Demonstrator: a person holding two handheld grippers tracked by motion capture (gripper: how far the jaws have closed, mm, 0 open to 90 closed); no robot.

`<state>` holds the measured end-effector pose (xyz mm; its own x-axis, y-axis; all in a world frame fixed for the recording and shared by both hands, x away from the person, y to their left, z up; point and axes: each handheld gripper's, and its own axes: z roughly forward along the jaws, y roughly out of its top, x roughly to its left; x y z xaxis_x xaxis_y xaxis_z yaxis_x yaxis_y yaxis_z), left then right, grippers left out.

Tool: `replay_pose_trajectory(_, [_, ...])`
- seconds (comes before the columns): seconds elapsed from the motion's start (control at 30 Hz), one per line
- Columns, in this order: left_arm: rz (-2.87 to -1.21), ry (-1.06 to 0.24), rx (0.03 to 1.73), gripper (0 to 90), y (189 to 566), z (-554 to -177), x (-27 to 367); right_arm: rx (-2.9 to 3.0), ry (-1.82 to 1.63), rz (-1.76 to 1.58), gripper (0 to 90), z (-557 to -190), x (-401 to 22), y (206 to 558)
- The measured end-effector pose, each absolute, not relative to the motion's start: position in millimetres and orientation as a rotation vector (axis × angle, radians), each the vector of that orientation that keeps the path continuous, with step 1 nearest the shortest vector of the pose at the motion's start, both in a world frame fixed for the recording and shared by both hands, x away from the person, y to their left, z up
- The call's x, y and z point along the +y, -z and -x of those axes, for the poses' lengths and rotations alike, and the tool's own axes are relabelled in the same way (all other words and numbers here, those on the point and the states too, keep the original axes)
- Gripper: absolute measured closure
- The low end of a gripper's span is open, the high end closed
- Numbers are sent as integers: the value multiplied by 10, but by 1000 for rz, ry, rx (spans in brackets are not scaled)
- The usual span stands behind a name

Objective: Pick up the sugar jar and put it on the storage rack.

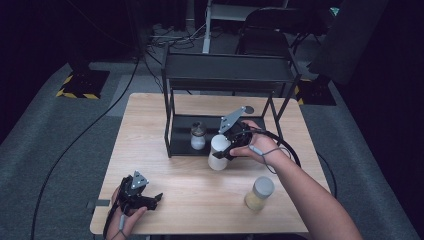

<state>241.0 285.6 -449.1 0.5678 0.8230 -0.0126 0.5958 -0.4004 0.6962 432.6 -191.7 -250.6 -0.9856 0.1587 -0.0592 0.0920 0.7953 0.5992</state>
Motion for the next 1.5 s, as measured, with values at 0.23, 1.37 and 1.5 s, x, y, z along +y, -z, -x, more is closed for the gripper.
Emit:
replay_pose_trajectory(0.23, [-2138, -442, 1130, 31, 4491, -2410, 2856, 2845, -958, -200, 338, -4435, -1928, 2444])
replay_pose_trajectory(1.37, [-2138, -442, 1130, 31, 4491, -2409, 2856, 2847, -875, -299, 338, -5217, -1818, 2895])
replay_pose_trajectory(1.5, [-2137, -442, 1129, 31, 4492, -2409, 2857, 2852, -868, -309, 338, -5256, -1821, 2941])
